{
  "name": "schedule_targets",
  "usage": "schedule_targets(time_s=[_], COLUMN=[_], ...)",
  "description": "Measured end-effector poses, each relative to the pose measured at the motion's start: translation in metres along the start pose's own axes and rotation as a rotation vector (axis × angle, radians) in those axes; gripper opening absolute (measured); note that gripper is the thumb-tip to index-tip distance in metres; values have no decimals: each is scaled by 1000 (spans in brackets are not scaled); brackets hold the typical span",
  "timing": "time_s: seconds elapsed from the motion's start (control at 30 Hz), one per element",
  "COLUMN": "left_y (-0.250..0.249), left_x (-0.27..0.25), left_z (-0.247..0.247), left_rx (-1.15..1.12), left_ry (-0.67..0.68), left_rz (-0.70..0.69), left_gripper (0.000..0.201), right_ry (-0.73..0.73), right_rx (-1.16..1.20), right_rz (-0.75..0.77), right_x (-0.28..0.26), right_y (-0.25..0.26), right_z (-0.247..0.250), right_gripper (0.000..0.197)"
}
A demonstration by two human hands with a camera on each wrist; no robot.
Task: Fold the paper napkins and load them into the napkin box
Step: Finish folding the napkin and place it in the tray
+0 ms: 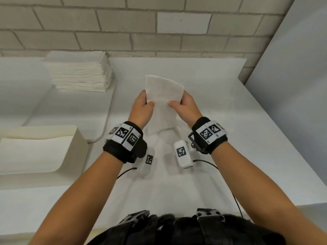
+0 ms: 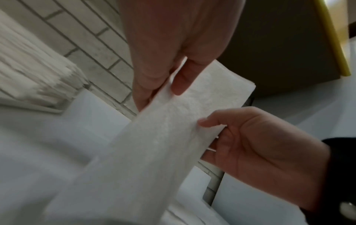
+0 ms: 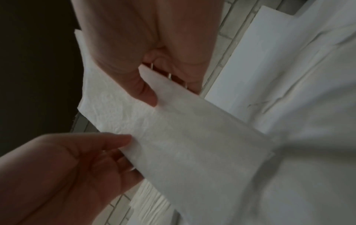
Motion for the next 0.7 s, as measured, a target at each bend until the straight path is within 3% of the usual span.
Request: schedule_targets(time_s=[0.17, 0.37, 0.5, 0.7], left_y=[26, 10, 24, 27], left_x=[-14, -10, -14, -8], left_z=[-8, -6, -7, -1], left_rx=[106, 34, 53, -1], left_ry=[-6, -50, -68, -102], left_rz=[43, -2, 52, 77], left_gripper=[38, 33, 34, 30], right_ry=[2, -44, -3, -65], right_rx=[-66, 3, 9, 180], right_rz=[-102, -62, -111, 18], right_x=[-13, -2, -7, -7], right_y=[-28, -12, -22, 0], right_z=[-5, -1, -4, 6], right_gripper=[33, 40, 41, 44])
Point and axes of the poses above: each hand's wrist, its own x-axis towards the middle knuckle, its own z-axis out of the back of the hand, y = z × x, the point moved 8 cm from there along x, towards the middle knuckle, and after that the axes turned 10 degrees about -y, right-handed, at the moved point
